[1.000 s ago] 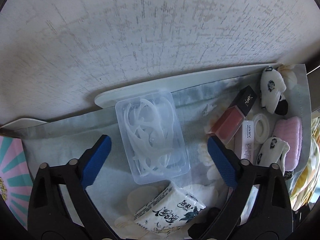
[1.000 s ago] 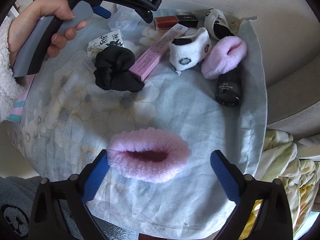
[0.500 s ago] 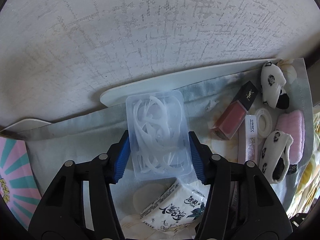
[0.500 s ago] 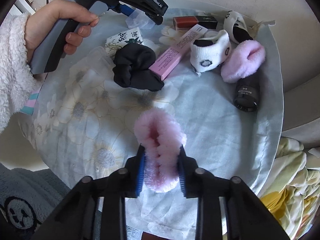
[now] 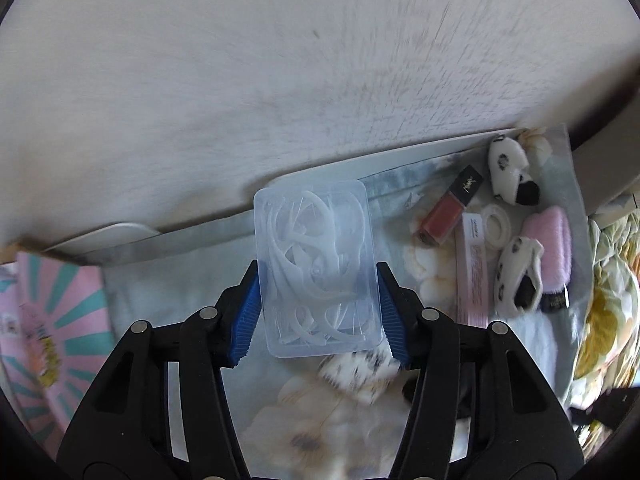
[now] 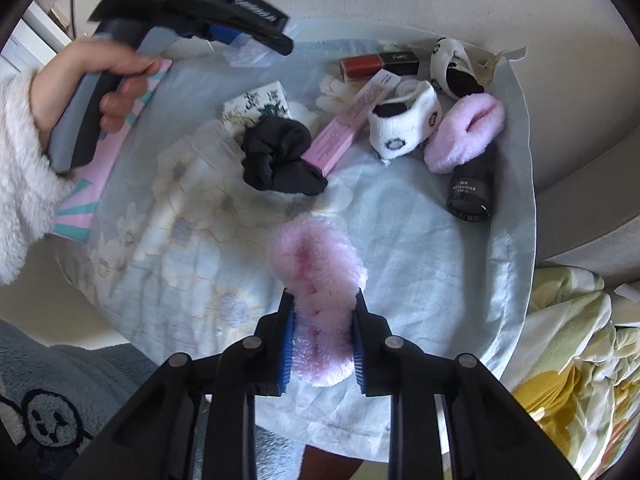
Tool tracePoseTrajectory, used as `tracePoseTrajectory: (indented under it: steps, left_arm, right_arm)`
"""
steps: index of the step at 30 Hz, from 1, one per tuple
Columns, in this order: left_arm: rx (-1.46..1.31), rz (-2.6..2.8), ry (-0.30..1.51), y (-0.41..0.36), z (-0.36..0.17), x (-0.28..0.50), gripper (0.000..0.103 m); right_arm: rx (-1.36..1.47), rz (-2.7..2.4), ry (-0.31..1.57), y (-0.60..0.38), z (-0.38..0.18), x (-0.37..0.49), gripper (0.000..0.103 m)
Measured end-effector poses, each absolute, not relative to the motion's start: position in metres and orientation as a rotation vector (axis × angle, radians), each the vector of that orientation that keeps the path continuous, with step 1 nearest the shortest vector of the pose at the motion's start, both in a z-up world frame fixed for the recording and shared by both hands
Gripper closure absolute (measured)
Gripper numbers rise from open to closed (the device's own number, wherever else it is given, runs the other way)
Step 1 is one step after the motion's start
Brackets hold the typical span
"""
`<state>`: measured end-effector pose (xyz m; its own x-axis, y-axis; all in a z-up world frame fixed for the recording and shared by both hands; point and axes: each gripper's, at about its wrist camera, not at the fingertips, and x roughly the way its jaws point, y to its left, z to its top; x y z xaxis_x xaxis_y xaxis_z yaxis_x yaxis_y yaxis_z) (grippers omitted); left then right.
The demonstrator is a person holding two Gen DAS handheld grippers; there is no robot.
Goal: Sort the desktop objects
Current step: 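Carry the hair-tie box and pink sock with both tools over the cardboard box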
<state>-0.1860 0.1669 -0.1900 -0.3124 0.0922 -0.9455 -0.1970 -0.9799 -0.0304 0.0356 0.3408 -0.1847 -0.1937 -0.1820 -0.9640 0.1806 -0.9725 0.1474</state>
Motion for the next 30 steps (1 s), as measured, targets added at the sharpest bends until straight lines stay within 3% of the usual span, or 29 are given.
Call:
tracePoseTrajectory:
  steps: [13, 30]
  left_arm:
    - [-1.65, 2.471, -0.085, 0.084, -0.128, -0.131, 0.052]
    - [-1.603, 2.75, -0.338, -0.036, -0.077, -0.058, 0.052]
  right_arm:
    - [1.755, -2.227, 0.132, 0.303, -0.147, -0.01, 0.08]
    - [1.419, -2.086, 0.476, 0.18, -0.067, -0.111, 0.08]
